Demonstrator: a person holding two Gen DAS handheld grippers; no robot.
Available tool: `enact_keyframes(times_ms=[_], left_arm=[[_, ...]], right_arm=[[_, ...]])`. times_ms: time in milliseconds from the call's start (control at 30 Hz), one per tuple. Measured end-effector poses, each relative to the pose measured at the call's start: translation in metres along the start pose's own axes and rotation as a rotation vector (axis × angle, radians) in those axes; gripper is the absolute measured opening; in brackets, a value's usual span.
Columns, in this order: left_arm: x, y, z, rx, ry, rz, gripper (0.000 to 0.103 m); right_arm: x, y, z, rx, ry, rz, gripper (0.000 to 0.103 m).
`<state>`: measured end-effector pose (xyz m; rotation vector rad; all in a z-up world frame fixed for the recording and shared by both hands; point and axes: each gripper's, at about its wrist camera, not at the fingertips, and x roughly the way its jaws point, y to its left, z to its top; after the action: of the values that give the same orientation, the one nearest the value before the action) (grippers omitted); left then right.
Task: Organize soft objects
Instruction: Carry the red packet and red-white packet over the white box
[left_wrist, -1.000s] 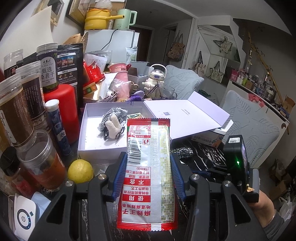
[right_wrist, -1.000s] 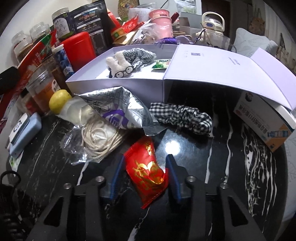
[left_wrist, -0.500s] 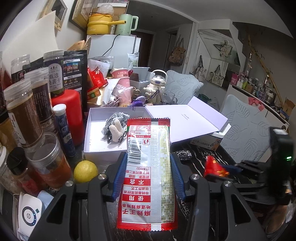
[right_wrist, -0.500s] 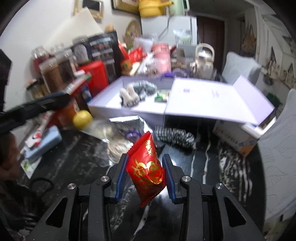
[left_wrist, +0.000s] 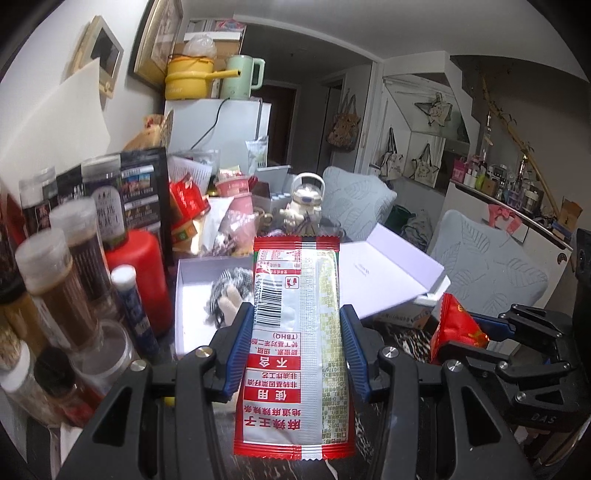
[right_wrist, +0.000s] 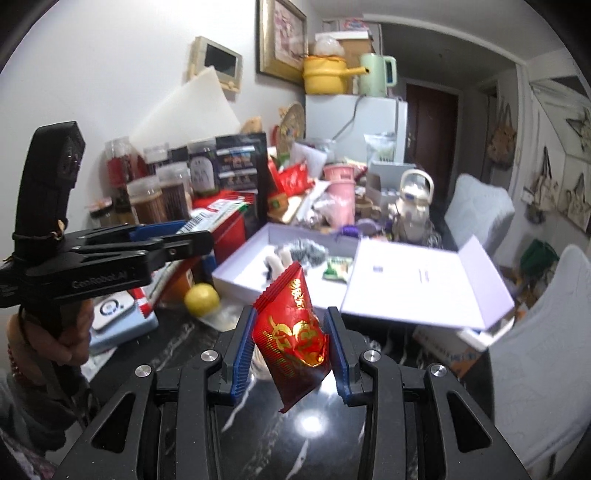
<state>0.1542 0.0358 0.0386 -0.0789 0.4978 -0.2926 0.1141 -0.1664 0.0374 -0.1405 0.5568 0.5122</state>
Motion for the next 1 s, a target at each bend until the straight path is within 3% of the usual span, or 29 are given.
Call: enact_keyframes(times_ms=[333, 667, 1000], left_arm=[[0.017, 0.009, 0.038, 0.013, -0.051, 0.000, 0.046], [0.054, 0.034, 0.076, 0.002, -0.105, 0.042, 0.046], [0.116, 0.063, 0.094, -0.014, -0.070, 0.091, 0.046]], right_arm=[[0.022, -0.006, 0.044, -0.013, -0.048, 0.031, 0.037], [0.084, -0.037, 0.086, 0.018, -0.061, 0.033, 0.037], [0.150, -0.067, 0.119, 0.092, -0.063, 0.065, 0.037]])
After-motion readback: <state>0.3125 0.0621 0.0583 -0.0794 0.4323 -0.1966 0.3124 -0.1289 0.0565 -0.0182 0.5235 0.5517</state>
